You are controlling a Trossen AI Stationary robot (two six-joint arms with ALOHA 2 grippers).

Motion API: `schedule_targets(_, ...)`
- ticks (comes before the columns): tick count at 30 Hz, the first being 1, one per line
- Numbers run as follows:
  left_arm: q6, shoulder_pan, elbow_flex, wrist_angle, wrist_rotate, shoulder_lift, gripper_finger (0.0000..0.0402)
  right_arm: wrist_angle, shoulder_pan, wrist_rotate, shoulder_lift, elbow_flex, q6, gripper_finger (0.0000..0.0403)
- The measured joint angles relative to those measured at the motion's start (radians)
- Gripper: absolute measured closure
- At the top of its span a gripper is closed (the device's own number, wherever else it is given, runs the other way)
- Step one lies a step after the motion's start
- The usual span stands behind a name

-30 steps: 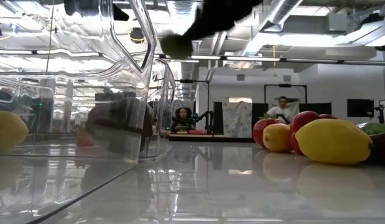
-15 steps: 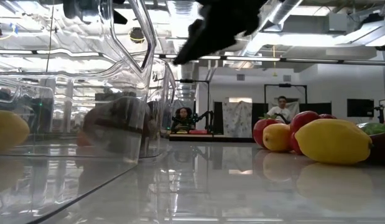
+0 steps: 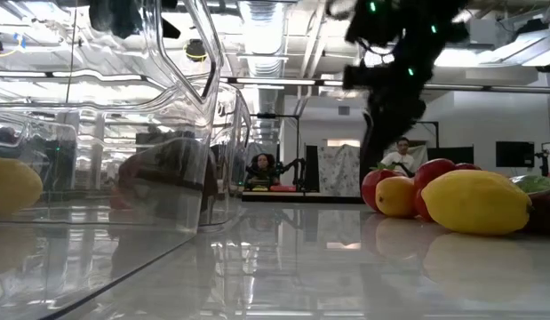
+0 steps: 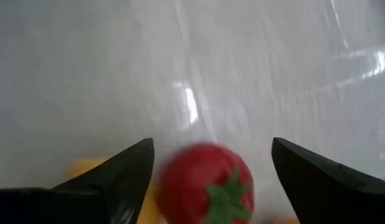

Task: Sort produce into baskets
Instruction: Put the tomato into the top transparent bin

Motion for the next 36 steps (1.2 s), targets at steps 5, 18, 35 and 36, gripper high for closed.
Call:
schedule_targets(5, 0.013, 0.0, 0.0, -0.001, -0.003, 0.0, 0.0033, 0.06, -0.05, -0.052, -0.061, -0.103, 0.033, 0.0013)
schedule_targets(18, 0.021, 0.0, 0.0, -0.001, -0.006, 0.0, 0.0033, 0.228, -0.071, -0.065, 0.014, -0.184, -0.003, 0.0069)
schedule_targets(35, 0.029, 0.0, 0.0, 0.011, -0.011, 0.0, 0.0033, 0.616, 0.184, -0.182, 0.064, 0.149, -0.175, 0.0077)
schedule_targets(36, 0.029, 0.0, 0.0, 0.016, -0.012, 0.0, 0.0033, 0.629, 0.188, -0.201, 0.088, 0.164, -0.173, 0.0077)
